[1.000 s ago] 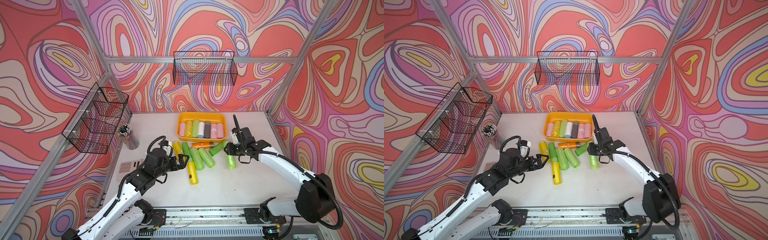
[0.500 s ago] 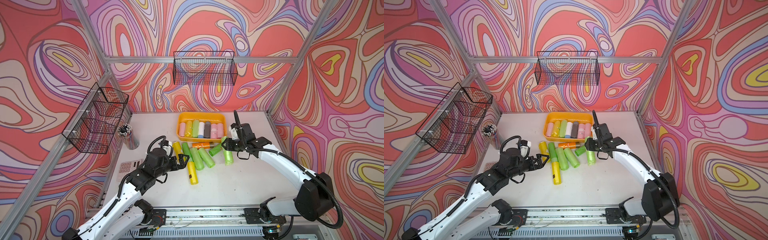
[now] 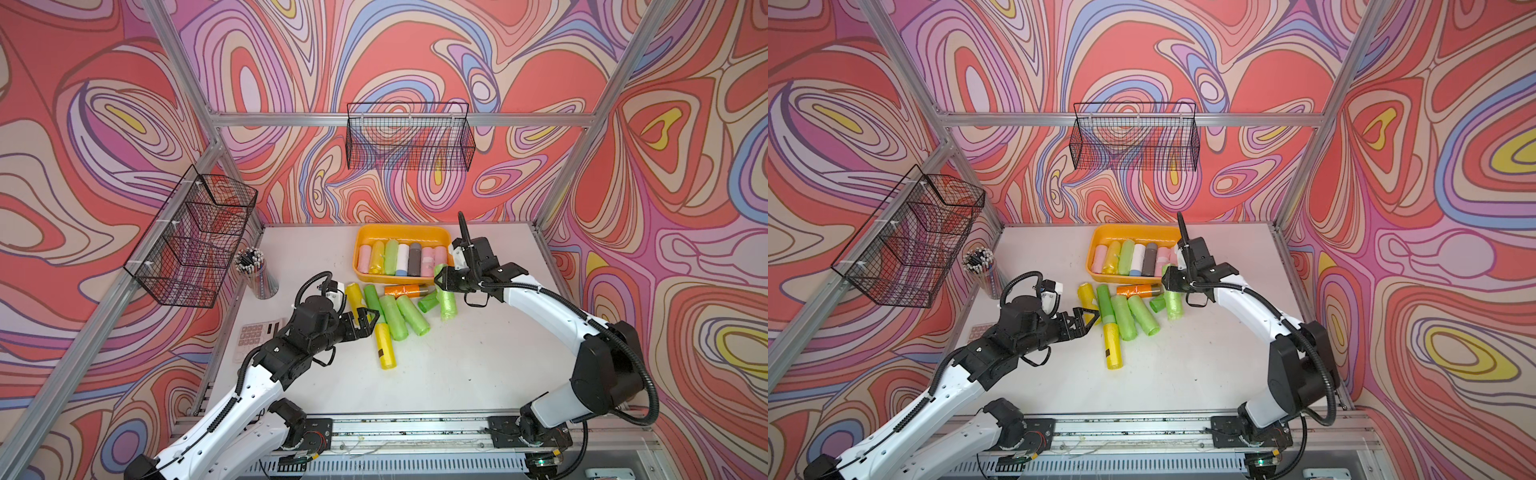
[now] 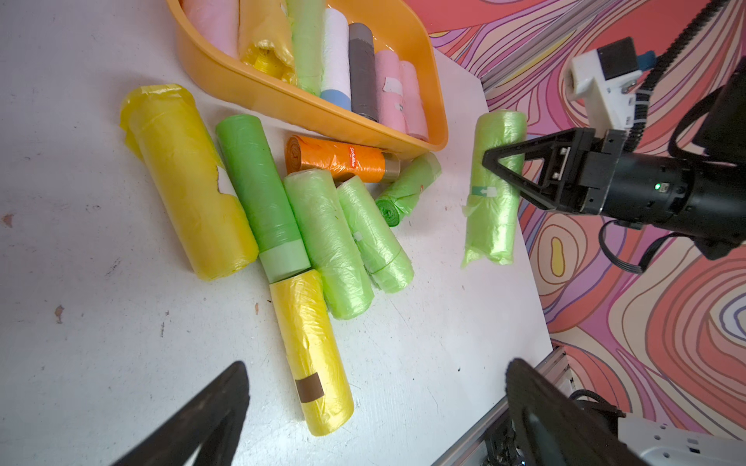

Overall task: Put the roll of trash bags into the storage box
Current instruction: Place the roll of trash bags in the storage box.

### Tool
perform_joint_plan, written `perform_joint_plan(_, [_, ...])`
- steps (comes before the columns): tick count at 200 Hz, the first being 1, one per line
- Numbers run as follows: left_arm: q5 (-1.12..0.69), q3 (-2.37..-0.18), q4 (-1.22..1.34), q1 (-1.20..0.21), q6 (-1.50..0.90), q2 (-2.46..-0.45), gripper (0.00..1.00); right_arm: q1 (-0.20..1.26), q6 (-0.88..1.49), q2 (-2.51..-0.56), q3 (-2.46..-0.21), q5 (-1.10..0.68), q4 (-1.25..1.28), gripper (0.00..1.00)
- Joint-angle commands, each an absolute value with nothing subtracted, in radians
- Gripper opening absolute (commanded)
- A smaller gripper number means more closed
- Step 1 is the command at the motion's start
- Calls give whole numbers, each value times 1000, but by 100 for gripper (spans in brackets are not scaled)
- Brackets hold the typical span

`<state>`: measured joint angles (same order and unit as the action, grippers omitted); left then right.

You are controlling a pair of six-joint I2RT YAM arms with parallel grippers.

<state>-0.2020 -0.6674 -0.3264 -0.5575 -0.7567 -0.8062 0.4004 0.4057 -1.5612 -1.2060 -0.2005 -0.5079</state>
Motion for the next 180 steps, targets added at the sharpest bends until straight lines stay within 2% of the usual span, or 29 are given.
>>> perform_joint_plan(1, [-206,-665,-302,-561,-769,-795,100,398,408,-1589,-1258,-221,-462,9])
perform_joint_plan(123, [-221,-668,-296,-561,-781,-808,100,399,412,-1824,-1454,-249,-429,9])
perform_joint_plan(180, [-222,-667,-302,-561,-784,-807,100,397,401,-1957,-1638,-207,-461,9])
